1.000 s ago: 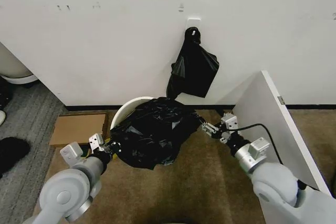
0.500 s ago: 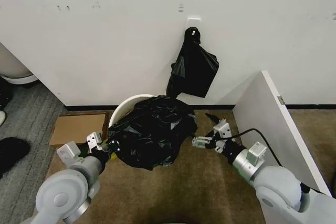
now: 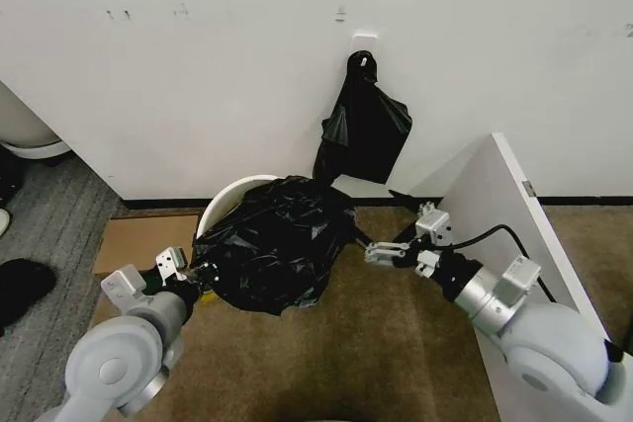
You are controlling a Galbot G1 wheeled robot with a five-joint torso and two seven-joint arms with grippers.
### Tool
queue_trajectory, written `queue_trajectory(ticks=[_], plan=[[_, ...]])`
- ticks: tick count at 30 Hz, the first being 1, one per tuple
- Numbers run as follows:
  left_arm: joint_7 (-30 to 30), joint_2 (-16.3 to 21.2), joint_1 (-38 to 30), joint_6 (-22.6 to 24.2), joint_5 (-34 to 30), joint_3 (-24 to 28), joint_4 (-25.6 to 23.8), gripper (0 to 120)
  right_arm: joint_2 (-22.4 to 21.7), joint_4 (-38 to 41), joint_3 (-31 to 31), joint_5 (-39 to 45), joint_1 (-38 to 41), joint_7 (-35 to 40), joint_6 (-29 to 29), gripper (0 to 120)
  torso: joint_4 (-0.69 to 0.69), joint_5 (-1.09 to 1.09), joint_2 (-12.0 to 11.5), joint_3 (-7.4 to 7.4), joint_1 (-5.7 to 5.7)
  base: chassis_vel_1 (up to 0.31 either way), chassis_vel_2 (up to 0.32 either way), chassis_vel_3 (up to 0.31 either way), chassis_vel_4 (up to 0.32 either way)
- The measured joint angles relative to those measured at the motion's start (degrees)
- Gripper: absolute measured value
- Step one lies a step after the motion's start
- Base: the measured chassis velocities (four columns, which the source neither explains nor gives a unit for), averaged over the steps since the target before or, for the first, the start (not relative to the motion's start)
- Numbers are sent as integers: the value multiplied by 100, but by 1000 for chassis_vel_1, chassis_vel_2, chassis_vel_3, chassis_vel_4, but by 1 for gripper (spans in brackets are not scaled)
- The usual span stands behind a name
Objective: Place the garbage bag over the trash bin.
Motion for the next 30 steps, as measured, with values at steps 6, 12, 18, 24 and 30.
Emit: queue_trajectory(ticks=[6, 12, 18, 24, 30], plan=[[54, 39, -121, 12, 200, 412, -43, 0, -162, 263, -386, 808, 70, 68, -597, 100, -4, 0, 0, 0, 0, 0, 0, 0, 0], [151, 97, -238, 58, 390, 644, -50, 0, -250, 264, -456, 1200, 230, 78, -958, 100, 0, 1, 0, 0, 0, 0, 0, 0, 0], [212, 92, -232, 87, 547, 682, -102, 0, -244, 253, -779, 1450, 559, 43, -1109, 100, -1, 2, 0, 0, 0, 0, 0, 0, 0], [243, 29, -135, 132, 734, 715, -185, 0, 50, 236, -1632, 2188, 1937, 102, -1255, 100, 0, 0, 0, 0, 0, 0, 0, 0, 0], [245, 40, -91, 156, 784, 716, -256, 0, 409, -66, -2494, 2108, 2873, 462, -1557, 100, 0, 0, 0, 0, 0, 0, 0, 0, 0]])
